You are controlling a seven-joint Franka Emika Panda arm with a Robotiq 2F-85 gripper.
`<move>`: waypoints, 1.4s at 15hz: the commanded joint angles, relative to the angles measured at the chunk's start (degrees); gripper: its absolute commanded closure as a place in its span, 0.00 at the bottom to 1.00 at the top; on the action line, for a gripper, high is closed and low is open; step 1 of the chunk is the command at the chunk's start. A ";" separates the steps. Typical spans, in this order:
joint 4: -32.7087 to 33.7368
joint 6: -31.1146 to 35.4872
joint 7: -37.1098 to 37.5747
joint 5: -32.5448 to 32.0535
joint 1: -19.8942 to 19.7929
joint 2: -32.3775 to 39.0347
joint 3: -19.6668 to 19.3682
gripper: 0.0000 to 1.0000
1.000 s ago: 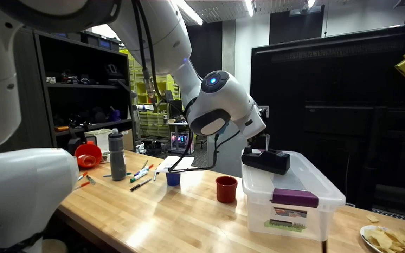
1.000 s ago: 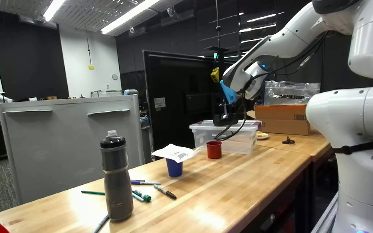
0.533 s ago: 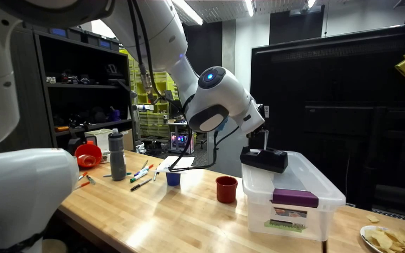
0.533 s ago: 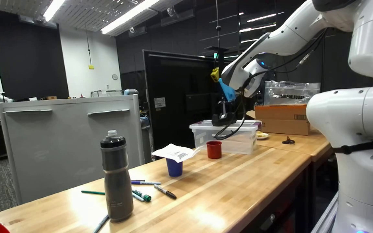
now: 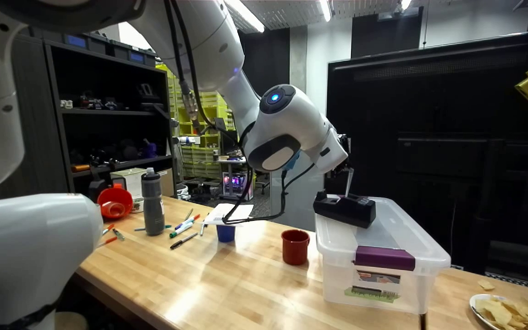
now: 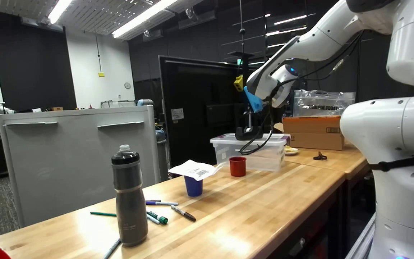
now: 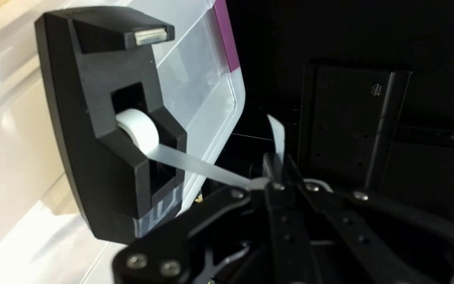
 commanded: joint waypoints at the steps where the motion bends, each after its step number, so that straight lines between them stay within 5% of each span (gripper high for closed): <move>1: 1.50 0.12 0.92 1.01 -0.91 2.51 0.76 1.00; 21: 2.21 1.00 1.07 0.80 -2.80 5.24 3.27 1.00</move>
